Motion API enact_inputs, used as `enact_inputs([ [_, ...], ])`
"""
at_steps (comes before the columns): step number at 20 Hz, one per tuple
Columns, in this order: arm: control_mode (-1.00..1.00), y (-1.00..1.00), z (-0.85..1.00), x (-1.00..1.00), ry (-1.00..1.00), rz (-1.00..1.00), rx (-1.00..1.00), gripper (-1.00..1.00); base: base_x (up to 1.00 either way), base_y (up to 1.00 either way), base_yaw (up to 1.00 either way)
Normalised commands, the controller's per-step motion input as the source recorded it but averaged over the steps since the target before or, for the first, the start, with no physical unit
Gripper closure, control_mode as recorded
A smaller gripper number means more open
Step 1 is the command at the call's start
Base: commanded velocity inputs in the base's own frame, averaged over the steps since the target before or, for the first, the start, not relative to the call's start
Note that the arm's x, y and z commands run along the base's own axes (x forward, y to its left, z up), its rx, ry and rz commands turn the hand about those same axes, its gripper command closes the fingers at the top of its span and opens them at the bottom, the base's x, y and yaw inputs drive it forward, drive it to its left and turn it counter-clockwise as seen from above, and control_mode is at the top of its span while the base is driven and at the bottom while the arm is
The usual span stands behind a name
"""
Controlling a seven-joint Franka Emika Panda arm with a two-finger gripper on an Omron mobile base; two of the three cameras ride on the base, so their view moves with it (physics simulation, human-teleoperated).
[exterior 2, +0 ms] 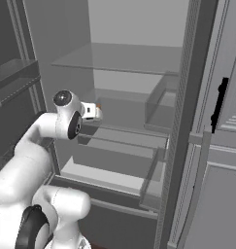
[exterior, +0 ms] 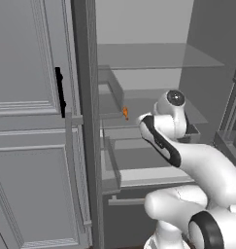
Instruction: Place one onion and one chicken drumstick in each tupperware on the nearby counter, to pack two identical lunches.
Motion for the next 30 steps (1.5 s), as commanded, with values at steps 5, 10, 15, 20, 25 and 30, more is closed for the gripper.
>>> enact_inputs([
  [5, -1.0, 0.08, -0.13, 0.47, 0.08, 0.01, 0.06, -1.0, 0.0, 0.0, 0.0],
  [10, -1.0, 0.0, -0.53, 0.05, -0.07, 0.0, 0.03, -1.0, 0.0, 0.0, 0.0],
  [15, -1.0, 0.11, -0.22, 0.15, -0.05, 0.0, 0.03, -1.0, 0.0, 0.0, 0.0],
  [20, -1.0, 0.21, 0.0, 0.33, 0.0, 0.0, 0.05, -1.0, 0.0, 0.0, 0.0],
  [25, -1.0, 0.12, 0.0, 0.42, 0.01, 0.0, 0.01, -1.0, 0.0, 0.0, 0.0],
  [30, -1.0, 0.09, 0.0, 0.5, 0.06, 0.0, 0.0, -1.0, 0.0, 0.0, 0.0],
])
